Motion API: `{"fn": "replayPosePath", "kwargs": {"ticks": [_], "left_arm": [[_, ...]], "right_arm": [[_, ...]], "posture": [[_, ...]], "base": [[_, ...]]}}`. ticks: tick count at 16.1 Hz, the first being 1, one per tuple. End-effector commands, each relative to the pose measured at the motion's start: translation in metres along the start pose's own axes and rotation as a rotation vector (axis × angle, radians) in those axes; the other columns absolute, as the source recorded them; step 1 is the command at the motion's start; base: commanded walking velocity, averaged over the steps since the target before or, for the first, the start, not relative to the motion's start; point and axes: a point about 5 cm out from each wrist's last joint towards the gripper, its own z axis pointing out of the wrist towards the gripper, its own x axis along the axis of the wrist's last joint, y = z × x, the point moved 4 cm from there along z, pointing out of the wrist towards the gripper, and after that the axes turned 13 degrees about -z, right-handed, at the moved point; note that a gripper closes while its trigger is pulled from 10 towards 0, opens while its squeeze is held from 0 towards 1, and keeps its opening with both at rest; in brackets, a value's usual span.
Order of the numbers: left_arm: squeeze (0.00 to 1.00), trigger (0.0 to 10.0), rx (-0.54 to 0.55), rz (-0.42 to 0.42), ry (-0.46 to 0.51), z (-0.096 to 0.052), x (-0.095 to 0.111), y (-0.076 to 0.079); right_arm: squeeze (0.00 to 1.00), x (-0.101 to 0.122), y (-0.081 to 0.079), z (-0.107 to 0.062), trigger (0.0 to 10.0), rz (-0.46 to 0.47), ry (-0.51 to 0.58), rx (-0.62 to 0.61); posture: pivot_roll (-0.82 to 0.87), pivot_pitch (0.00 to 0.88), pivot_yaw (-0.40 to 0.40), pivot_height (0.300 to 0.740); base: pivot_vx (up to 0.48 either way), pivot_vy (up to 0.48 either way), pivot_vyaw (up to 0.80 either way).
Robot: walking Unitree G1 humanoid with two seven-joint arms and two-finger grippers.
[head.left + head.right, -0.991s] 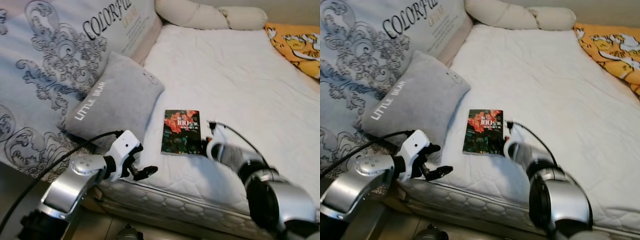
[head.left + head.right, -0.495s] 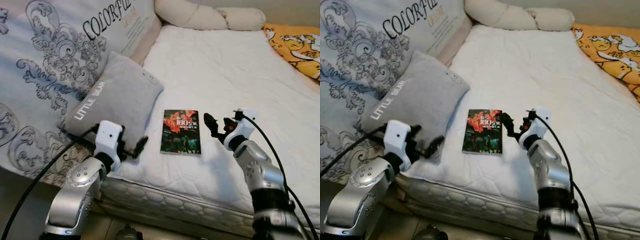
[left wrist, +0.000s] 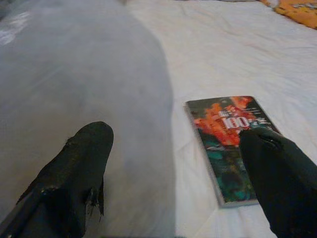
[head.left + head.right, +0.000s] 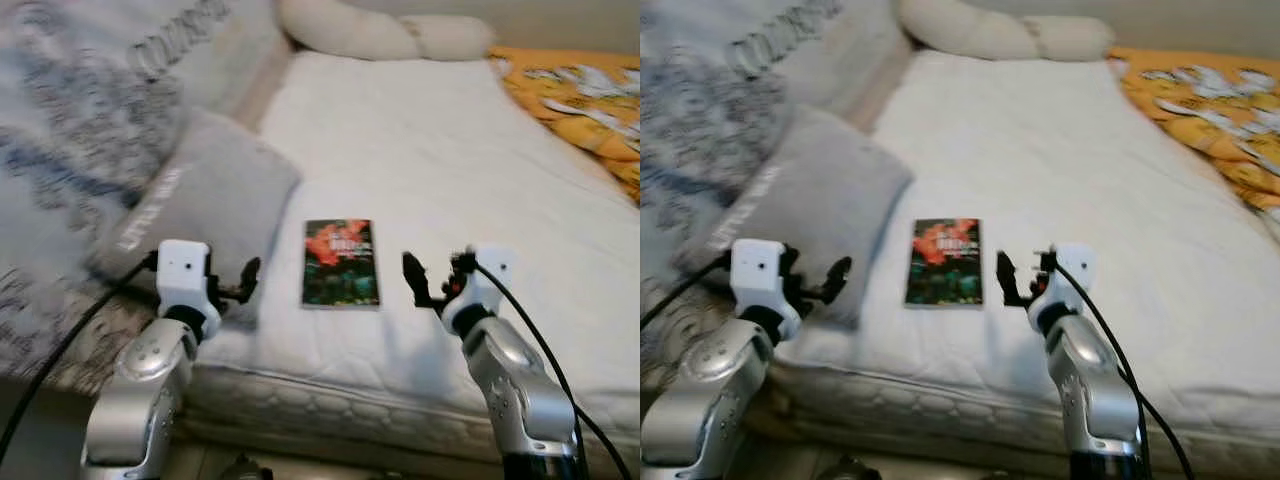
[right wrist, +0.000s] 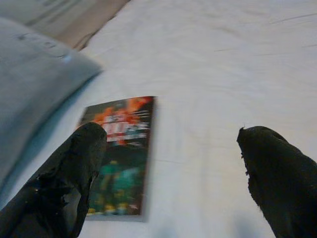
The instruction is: Clean up the room
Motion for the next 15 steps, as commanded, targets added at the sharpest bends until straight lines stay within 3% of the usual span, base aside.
{"fn": "replayPosePath", "kwargs": {"ticks": [1, 3, 4, 5, 8, 11, 13, 15], "left_arm": [[0.89, 10.0, -0.005, 0.025, 0.011, -0.002, 0.003, 0.004], [0.89, 10.0, 0.002, 0.034, 0.019, -0.002, 0.003, 0.004], [0.89, 10.0, 0.003, 0.036, 0.016, -0.002, 0.003, 0.004], [0.89, 10.0, 0.004, 0.037, 0.013, -0.002, 0.003, 0.004], [0.88, 10.0, 0.003, 0.053, 0.012, -0.002, 0.003, 0.004], [0.87, 10.0, 0.007, 0.049, 0.01, -0.003, 0.0, 0.004], [0.87, 10.0, 0.009, 0.051, 0.004, -0.005, -0.003, 0.004], [0.87, 10.0, 0.012, 0.053, 0.004, -0.005, -0.003, 0.004]], "right_arm": [[1.0, 0.007, 0.002, -0.003, 10.0, -0.023, 0.017, -0.016], [1.0, 0.006, 0.001, -0.007, 10.0, -0.049, 0.007, -0.008], [0.44, 0.006, 0.0, -0.009, 10.0, -0.054, -0.004, -0.01], [0.0, 0.005, 0.0, -0.01, 10.0, -0.072, -0.013, -0.008], [0.0, -0.001, 0.001, -0.012, 10.0, -0.122, -0.06, -0.017], [0.0, -0.002, 0.011, -0.013, 10.0, -0.197, -0.083, -0.104], [0.0, 0.002, 0.019, -0.013, 10.0, -0.27, -0.078, -0.154], [0.0, 0.007, 0.018, -0.013, 10.0, -0.266, -0.044, -0.127]], "posture": [[0.03, 0.0, -0.006, 0.74], [0.03, 0.0, -0.002, 0.74], [0.03, 0.0, 0.003, 0.74], [0.03, 0.0, 0.003, 0.74], [0.03, 0.0, -0.002, 0.74], [0.02, 0.0, -0.008, 0.74], [0.02, 0.0, -0.009, 0.74], [0.01, 0.0, -0.009, 0.74]], "base": [[0.0, 0.0, -0.49], [0.0, 0.0, 0.0], [0.0, -0.285, 0.0], [0.0, -0.33, 0.0], [0.0, -0.334, 0.0], [0.0, -0.333, 0.0], [0.0, -0.332, 0.0], [0.0, -0.33, 0.0]]}}
